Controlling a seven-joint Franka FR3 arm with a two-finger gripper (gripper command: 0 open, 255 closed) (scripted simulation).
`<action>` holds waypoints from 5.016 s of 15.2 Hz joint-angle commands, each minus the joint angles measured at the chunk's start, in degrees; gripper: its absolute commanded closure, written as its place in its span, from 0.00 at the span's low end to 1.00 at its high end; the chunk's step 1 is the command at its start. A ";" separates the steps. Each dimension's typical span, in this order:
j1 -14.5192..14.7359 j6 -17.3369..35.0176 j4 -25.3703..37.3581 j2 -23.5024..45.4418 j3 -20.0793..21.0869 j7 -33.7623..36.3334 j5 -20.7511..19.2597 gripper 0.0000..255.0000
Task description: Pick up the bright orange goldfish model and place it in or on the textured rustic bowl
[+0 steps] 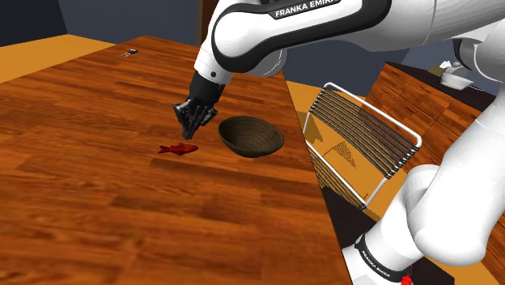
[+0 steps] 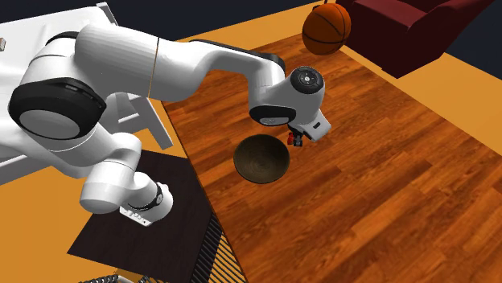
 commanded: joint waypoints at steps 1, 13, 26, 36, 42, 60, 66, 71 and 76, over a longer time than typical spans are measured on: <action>0.00 0.00 0.00 0.00 0.00 0.00 0.00 1.00; 4.74 -4.85 3.37 3.87 2.67 14.13 -21.98 0.00; 4.77 -3.09 2.56 4.85 2.61 14.36 -22.32 1.00; 4.74 -4.51 3.40 4.24 2.64 14.17 -22.09 1.00; 4.68 -8.85 6.29 2.74 2.69 13.68 -21.52 1.00; 4.67 -22.31 17.87 0.79 2.76 12.81 -20.73 1.00; 3.34 -23.05 12.34 -5.73 1.52 9.86 -19.03 1.00; 1.79 -22.33 1.58 -15.97 -1.27 4.89 -17.13 1.00; 0.58 -23.05 -7.27 -25.55 -4.67 -0.03 -16.60 1.00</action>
